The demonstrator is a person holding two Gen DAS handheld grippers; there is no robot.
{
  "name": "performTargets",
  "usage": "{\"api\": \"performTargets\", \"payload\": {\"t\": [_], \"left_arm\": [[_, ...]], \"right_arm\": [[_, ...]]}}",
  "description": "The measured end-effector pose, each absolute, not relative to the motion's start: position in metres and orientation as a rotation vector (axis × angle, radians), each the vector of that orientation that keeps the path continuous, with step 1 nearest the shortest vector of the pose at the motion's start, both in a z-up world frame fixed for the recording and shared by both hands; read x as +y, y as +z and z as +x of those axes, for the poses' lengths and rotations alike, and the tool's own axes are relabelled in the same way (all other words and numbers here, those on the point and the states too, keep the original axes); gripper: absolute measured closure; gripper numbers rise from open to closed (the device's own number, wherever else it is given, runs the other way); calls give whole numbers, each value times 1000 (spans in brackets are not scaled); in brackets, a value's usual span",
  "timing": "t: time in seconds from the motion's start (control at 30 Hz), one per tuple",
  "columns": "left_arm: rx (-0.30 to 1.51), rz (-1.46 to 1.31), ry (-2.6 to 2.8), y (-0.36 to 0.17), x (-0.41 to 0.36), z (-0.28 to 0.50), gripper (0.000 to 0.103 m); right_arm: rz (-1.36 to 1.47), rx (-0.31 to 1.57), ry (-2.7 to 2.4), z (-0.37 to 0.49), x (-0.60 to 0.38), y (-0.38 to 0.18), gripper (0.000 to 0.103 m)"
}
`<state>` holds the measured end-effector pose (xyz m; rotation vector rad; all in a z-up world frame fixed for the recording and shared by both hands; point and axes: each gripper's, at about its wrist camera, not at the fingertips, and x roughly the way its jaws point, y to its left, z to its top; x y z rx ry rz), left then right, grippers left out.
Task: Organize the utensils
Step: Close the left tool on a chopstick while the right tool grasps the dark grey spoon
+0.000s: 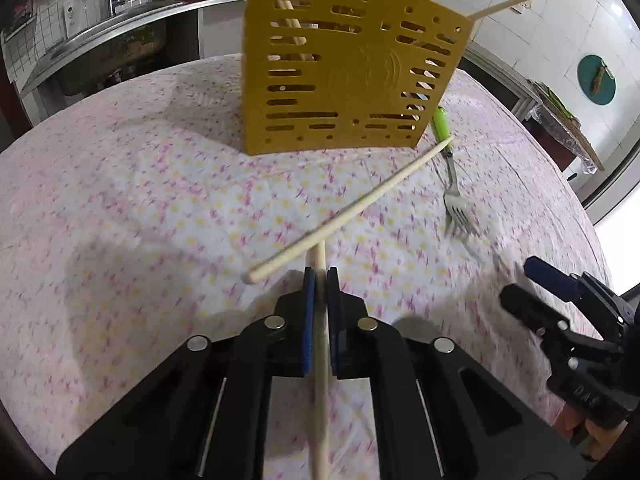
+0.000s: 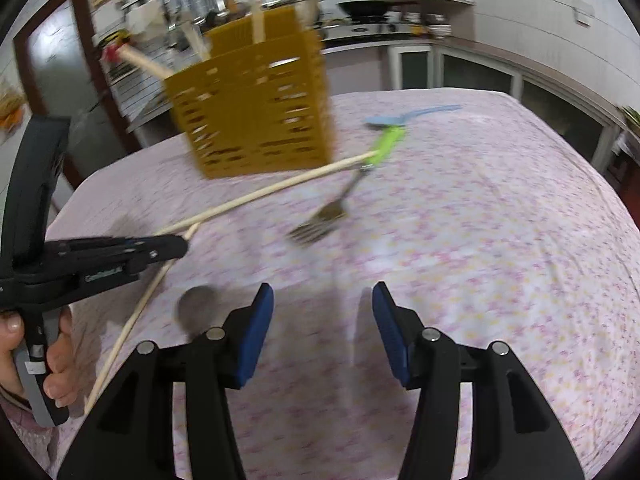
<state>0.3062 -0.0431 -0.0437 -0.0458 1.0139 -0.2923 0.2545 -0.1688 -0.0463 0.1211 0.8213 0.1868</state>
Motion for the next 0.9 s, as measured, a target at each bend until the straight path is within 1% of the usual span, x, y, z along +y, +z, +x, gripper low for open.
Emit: {"api": "performTargets", "payload": {"t": [0.2,0.3,0.5,0.67,0.7,0.73,0.8,0.9], "left_arm": [[999,-35,-266,-35,-14,282,99],[1000,-37,-246,-33,0,276,98],[1025,-70,-231,-39,22,273,98],[1045,-85,-235,-47,25,270,98],[1047,-93,-237,-47,25,270,98],[1047,-96,-238,-47,25,270,98],[1044,-95,-240,-46,25,269,98],[1035,-93,-248,-42,25,266,98]], "right_arm": [[57,859,266,251,-130,-46,49],[27,876,275,252,-116,-46,45],[-29,919,280,259,-89,-50,45],[-83,950,259,266,-74,-52,45],[-89,961,255,268,-73,-52,47],[-88,979,251,271,-72,-51,58],[-66,1005,248,275,-75,-49,67],[-36,1031,256,279,-82,-47,67]]}}
